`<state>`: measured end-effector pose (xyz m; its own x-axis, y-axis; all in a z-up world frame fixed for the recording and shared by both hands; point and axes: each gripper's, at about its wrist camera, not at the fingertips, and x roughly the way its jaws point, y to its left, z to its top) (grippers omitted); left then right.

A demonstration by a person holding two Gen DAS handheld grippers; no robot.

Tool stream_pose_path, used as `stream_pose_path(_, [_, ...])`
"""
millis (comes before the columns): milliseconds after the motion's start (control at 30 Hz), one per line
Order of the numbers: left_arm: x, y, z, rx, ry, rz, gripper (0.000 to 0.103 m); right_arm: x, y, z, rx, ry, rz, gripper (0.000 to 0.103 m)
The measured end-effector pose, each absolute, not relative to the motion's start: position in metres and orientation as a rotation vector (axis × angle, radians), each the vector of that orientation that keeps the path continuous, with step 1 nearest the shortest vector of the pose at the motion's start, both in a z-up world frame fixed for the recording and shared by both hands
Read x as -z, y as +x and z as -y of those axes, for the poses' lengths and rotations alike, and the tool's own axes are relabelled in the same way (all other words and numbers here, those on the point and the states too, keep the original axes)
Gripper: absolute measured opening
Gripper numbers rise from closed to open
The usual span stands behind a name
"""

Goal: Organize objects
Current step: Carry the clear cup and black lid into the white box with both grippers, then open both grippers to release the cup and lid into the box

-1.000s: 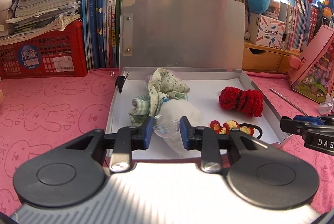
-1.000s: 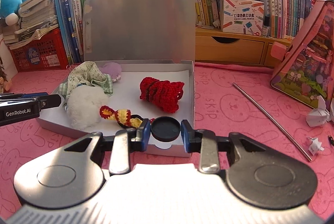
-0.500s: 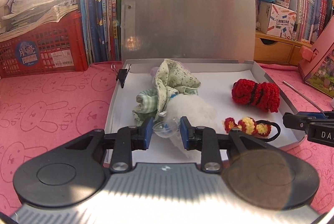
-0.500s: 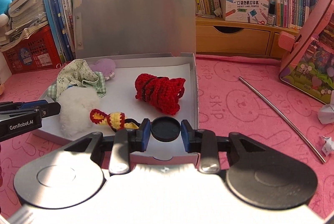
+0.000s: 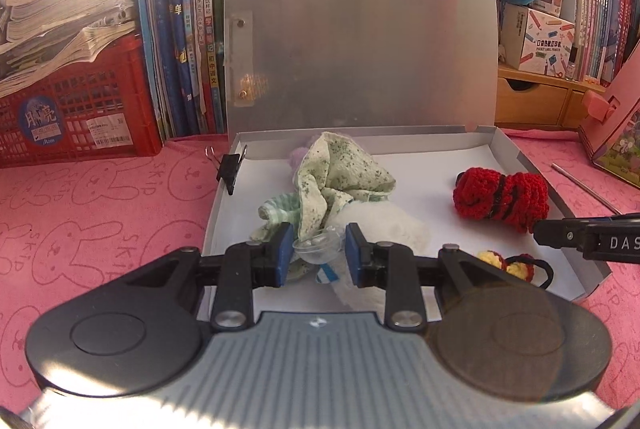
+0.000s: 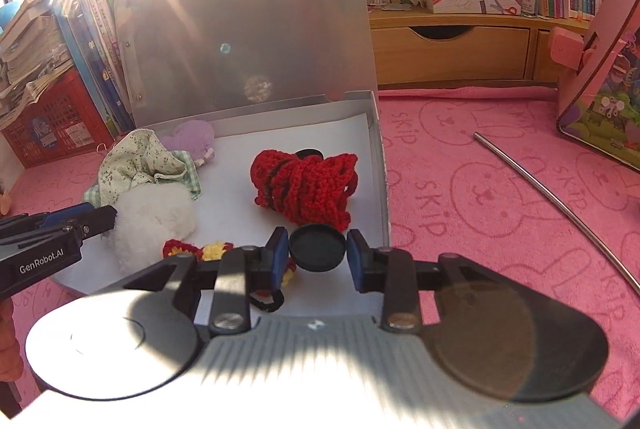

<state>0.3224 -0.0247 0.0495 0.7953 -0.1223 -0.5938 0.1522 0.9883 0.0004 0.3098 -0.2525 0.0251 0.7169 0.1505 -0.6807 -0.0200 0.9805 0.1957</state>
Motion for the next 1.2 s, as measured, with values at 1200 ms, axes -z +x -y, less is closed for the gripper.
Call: stream_pose_path(1200, [-0.024,0.355,0.025,0.075,0.038,-0.703,0.034,-0.009,0.340,0.244,-0.097,0.179,-0.820,0.037])
